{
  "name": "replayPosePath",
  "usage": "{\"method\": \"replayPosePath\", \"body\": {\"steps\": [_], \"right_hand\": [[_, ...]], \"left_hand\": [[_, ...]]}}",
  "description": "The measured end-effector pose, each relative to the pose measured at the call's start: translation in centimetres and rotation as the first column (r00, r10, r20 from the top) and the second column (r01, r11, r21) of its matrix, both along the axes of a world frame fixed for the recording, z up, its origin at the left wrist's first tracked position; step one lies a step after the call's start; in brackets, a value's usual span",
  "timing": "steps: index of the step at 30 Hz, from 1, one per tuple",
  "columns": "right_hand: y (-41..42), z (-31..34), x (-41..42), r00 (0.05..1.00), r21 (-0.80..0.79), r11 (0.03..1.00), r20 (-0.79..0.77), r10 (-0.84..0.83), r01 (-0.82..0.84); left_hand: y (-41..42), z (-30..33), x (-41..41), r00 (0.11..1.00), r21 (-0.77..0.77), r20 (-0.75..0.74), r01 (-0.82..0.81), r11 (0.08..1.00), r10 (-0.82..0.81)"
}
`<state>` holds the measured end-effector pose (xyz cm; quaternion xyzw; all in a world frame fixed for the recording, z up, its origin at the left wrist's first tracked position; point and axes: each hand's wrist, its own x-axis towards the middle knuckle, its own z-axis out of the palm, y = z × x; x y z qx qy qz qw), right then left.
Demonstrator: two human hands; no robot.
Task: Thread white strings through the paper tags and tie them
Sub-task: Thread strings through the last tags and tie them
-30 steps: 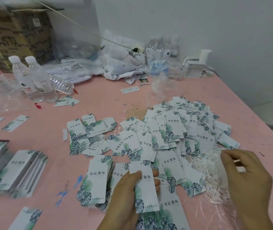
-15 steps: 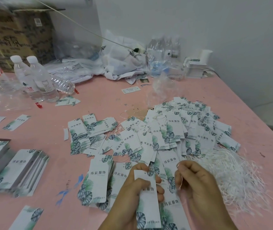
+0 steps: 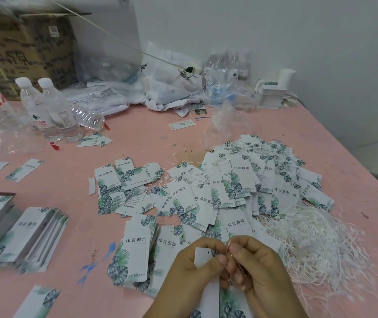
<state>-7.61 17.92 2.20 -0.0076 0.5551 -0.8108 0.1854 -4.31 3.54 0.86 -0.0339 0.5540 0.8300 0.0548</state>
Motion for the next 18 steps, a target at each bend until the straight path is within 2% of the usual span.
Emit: {"method": "replayPosePath", "body": {"steps": [4, 7, 13, 18], "right_hand": [[0.3, -0.2, -0.1, 0.996, 0.091, 0.996, -0.087, 0.03, -0.022], [0.4, 0.1, -0.3, 0.996, 0.092, 0.994, -0.056, 0.065, -0.06], [1.9, 0.8, -1.2, 0.97, -0.171, 0.978, 0.193, 0.15, -0.117], [2.5, 1.3, -1.6, 0.957, -0.337, 0.94, 0.254, 0.141, -0.049]], "left_hand": [[-0.1, 0.0, 0.0, 0.999, -0.01, -0.05, -0.005, 1.0, 0.004], [-0.2, -0.1, -0.1, 0.998, -0.011, -0.06, -0.028, 1.0, 0.027], [-1.4, -0.9, -0.8, 0.96, 0.073, 0.014, -0.281, 0.957, 0.281], [-1.5, -1.5, -0.9, 0.954, 0.064, 0.038, -0.3, 0.952, 0.298]]}}
